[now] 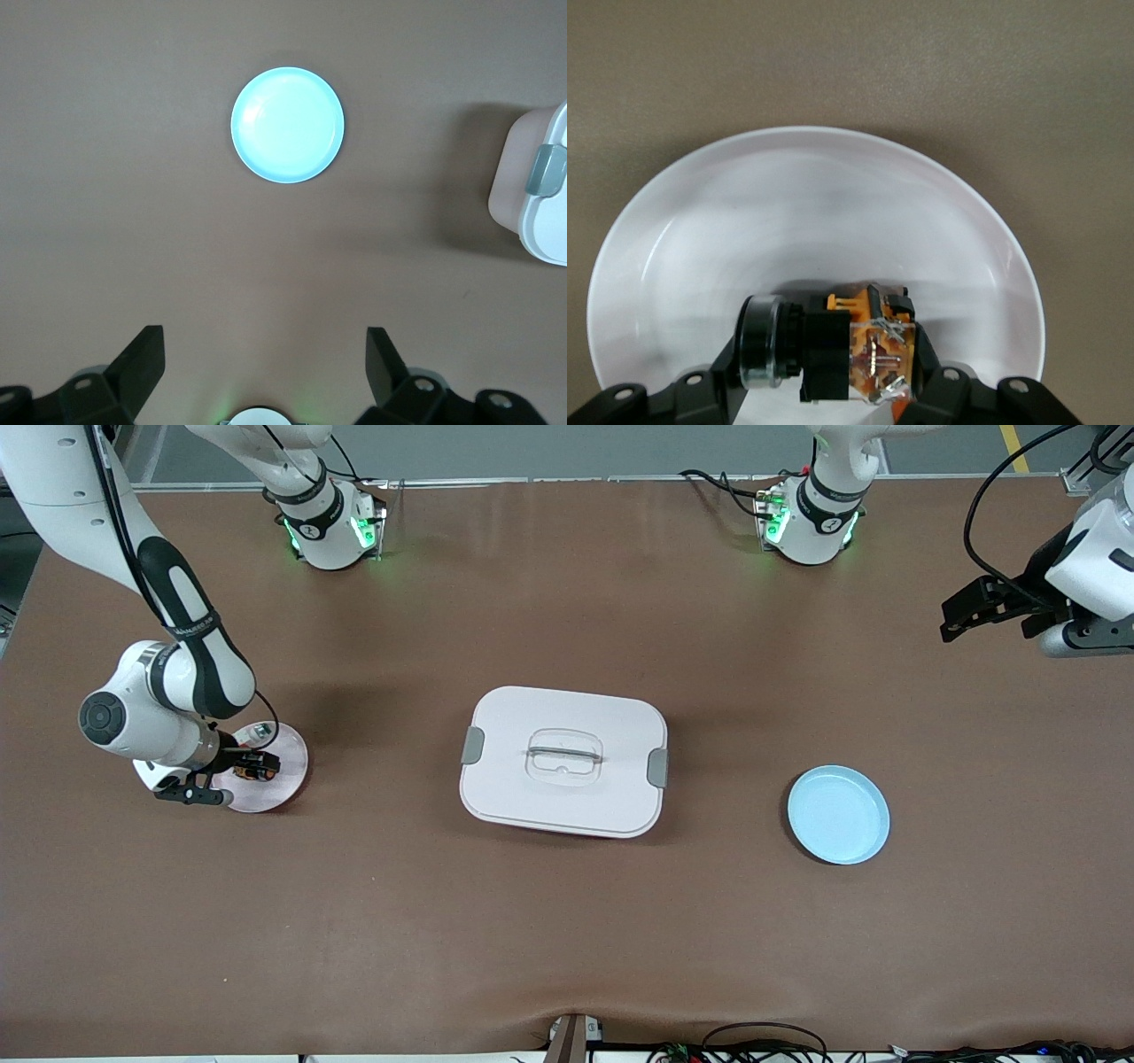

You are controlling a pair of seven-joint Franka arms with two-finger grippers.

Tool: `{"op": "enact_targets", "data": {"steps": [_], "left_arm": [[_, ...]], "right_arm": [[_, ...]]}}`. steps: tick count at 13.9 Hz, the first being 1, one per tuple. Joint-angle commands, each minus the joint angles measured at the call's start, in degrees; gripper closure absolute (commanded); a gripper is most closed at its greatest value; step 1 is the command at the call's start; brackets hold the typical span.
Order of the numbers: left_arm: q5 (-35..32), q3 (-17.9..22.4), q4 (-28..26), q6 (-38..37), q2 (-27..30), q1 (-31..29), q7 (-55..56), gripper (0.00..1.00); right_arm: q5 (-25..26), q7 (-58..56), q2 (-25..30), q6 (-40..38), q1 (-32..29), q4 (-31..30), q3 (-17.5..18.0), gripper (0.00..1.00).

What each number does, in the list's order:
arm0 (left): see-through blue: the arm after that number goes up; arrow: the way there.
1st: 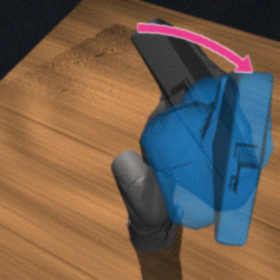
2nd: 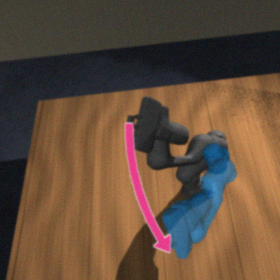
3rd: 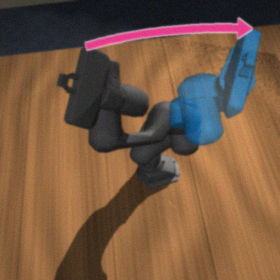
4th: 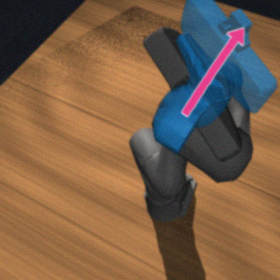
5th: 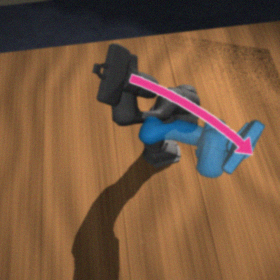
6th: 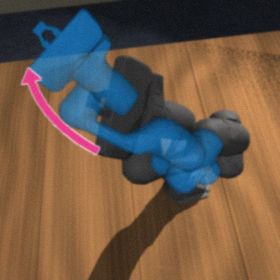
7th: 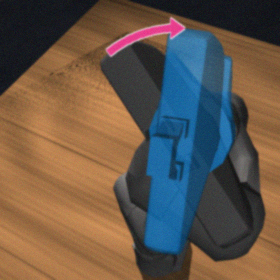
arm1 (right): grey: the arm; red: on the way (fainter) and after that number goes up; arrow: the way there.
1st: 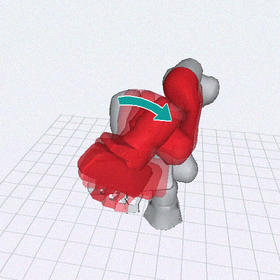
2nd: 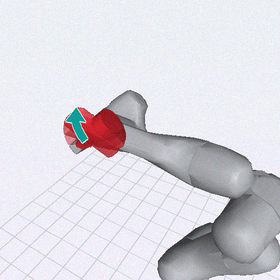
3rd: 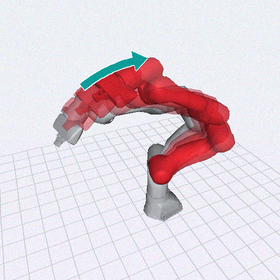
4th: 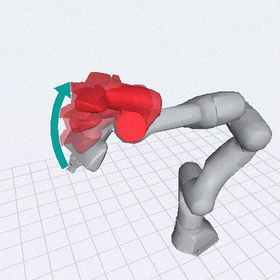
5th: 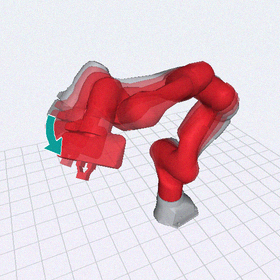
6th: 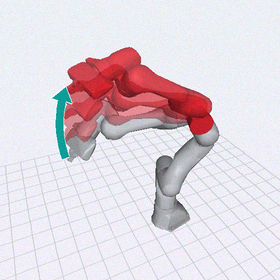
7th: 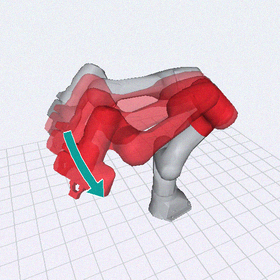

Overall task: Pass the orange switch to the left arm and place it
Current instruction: 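Close the right gripper on the black-orange switch and lift it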

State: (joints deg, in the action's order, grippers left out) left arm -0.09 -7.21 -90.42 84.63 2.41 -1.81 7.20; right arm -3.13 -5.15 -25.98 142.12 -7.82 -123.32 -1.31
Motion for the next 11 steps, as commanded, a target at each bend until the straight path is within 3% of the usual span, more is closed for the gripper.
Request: {"op": "enact_targets", "data": {"steps": [1, 5, 8, 11], "left_arm": [[0.26, -0.09, 1.12, -0.34, -0.21, -0.30, -0.96, 0.00], [0.26, -0.09, 1.30, -0.34, -0.39, -0.30, -0.96, 0.00], [0.26, -0.09, 1.30, -0.25, -0.39, -0.22, -0.96, 0.00], [2.18, -0.18, 1.12, -0.52, 0.22, -0.30, -0.53, 0.00]], "right_arm": [[-0.92, -1.01, 3.20, -3.85, 0.00, 0.36, 0.34, 0.76], [-0.92, 1.35, 10.75, -16.06, 2.55, 2.11, 0.34, 0.76], [-0.92, 8.11, 14.54, -28.53, 5.35, 6.15, 0.34, 0.76], [-0.92, 17.33, 19.72, -35.31, 10.97, 6.60, 0.34, 0.76]]}}
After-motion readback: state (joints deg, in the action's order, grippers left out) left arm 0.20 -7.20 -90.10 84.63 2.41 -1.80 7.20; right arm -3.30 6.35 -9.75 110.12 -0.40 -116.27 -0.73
